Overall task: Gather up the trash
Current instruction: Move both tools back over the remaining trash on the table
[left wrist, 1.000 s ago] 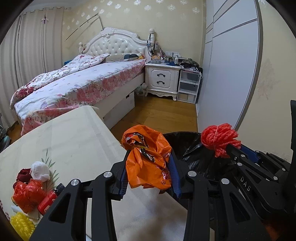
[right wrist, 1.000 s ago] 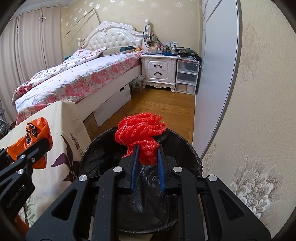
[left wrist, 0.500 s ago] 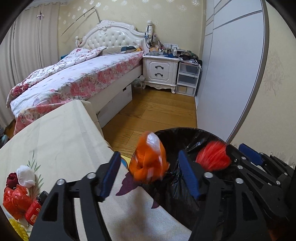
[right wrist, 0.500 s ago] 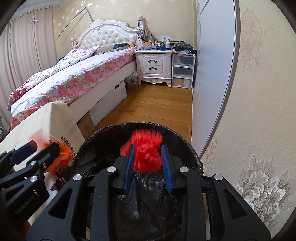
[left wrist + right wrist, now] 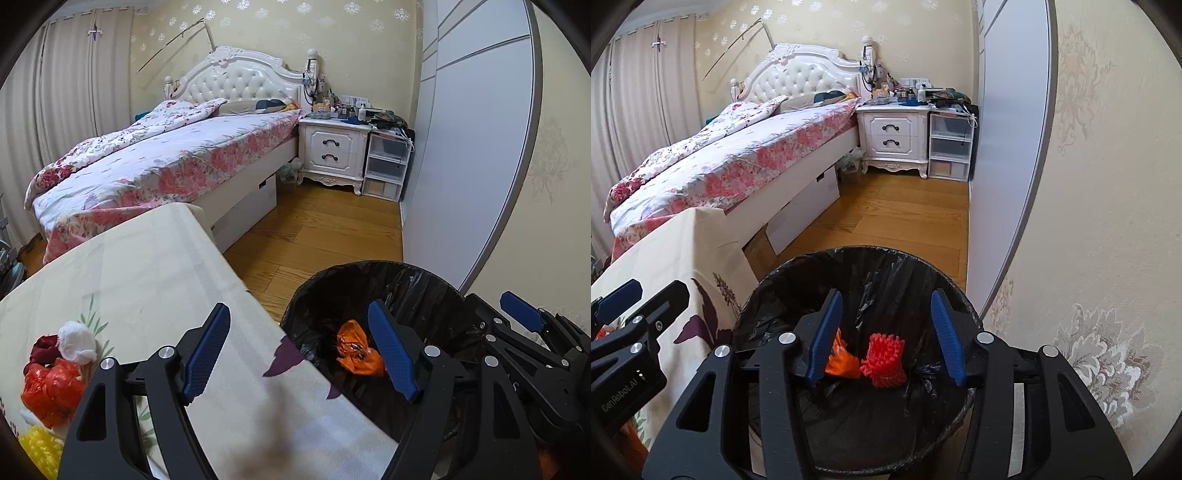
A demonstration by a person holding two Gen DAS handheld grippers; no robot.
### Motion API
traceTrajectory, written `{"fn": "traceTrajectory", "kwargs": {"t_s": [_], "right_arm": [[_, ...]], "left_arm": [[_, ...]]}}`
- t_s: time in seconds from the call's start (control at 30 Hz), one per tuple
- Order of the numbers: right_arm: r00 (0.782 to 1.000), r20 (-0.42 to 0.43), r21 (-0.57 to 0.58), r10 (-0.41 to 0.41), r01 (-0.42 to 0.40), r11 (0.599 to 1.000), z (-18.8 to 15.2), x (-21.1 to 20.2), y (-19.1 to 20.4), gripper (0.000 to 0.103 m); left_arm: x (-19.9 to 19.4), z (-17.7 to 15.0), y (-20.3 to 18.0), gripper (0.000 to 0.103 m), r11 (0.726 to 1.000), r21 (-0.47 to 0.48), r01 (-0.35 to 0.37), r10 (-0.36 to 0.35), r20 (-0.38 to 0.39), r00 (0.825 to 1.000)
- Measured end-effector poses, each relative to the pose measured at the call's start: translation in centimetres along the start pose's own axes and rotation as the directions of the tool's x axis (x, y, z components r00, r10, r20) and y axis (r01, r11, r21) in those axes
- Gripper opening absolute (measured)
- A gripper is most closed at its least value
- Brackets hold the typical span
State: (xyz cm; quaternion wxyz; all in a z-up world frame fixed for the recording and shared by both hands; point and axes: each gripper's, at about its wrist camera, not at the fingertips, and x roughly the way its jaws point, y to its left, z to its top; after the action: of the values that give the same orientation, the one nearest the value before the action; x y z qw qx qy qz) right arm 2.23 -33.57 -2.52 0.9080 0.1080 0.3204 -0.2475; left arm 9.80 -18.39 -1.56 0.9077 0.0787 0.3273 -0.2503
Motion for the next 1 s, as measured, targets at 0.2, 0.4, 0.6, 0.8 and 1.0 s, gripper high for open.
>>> {"fn": "traceTrajectory", "kwargs": {"t_s": [0.2,0.4,0.6,0.8,1.0], "right_arm": [[0.999,0.005,-0.030,0.036,-0.036,0.999,-0.4,-2.1,1.2,0.054],[0.996,-0.002,-0.076,0.089,-0.089,0.993,-1.5,-4.5,3.0,0.056],[0.988,-0.020,-0.128,0.152,-0.154,0.980,-3.0,-6.7,5.5,0.058],[0.976,-0.051,-0.181,0.211,-0.217,0.959,-4.8,-8.4,8.1,0.058],[0.961,-0.093,-0.230,0.260,-0.275,0.934,-6.5,-9.3,10.5,0.058]], "left_arm": [[-2.4,-1.1,1.5,0.075,0.999,-0.020,-0.025,0.026,0.005,1.000],[-5.5,-3.0,3.4,0.075,0.997,-0.044,-0.064,0.065,0.007,0.998],[-8.4,-5.0,5.3,0.075,0.991,-0.068,-0.119,0.119,0.003,0.993],[-10.8,-7.5,7.7,0.075,0.978,-0.108,-0.180,0.180,-0.013,0.984],[-12.1,-9.9,10.0,0.075,0.957,-0.143,-0.253,0.249,-0.044,0.968]]}}
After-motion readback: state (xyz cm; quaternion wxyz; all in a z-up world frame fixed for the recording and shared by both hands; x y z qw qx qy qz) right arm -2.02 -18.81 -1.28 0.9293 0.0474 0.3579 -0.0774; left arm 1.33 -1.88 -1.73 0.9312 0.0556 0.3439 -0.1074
